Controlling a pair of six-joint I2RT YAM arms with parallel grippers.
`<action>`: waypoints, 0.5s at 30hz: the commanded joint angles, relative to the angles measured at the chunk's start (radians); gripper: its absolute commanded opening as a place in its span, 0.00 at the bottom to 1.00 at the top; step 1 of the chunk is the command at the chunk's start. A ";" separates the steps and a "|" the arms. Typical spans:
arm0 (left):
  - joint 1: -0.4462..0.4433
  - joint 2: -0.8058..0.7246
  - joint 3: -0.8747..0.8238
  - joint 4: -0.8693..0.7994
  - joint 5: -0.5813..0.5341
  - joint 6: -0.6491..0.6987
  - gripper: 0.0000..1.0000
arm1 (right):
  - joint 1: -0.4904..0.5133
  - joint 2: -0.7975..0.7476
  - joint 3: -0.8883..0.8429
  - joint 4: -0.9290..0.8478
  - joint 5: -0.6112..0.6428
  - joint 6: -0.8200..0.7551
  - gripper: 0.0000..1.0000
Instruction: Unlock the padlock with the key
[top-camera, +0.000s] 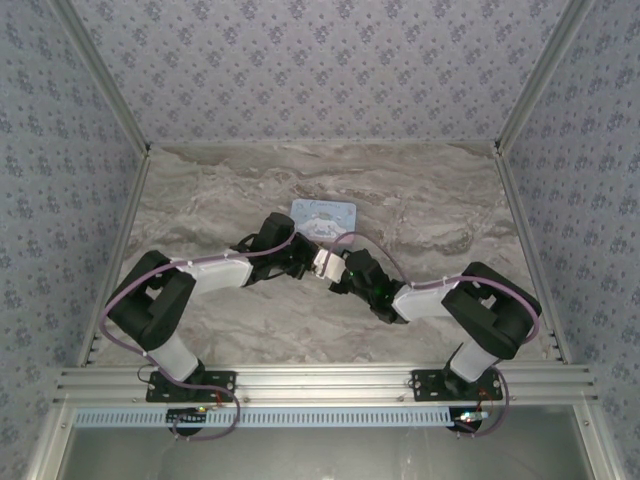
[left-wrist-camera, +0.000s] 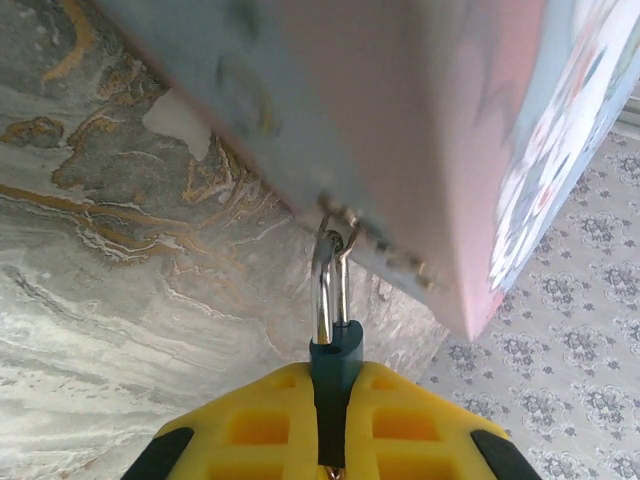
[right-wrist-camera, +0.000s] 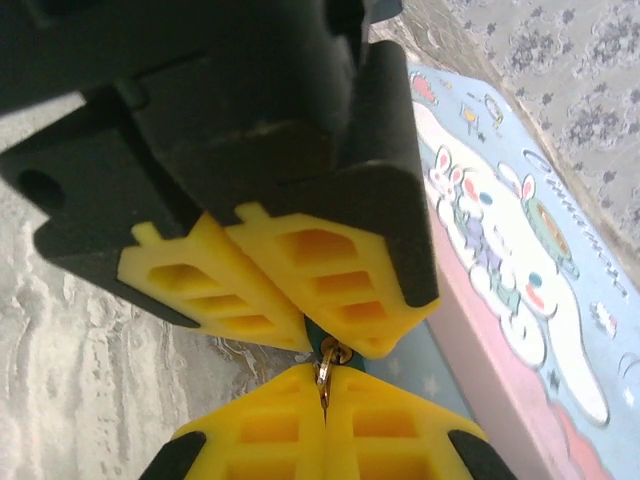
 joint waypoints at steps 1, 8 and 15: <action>-0.007 -0.022 0.025 0.019 0.027 -0.017 0.00 | 0.002 -0.008 0.038 0.017 0.045 0.182 0.00; -0.007 -0.019 0.014 0.028 0.024 -0.020 0.00 | 0.002 0.010 0.039 0.031 0.024 0.463 0.00; -0.007 -0.020 0.000 0.026 0.009 -0.012 0.06 | -0.015 0.031 0.026 0.030 0.010 0.619 0.00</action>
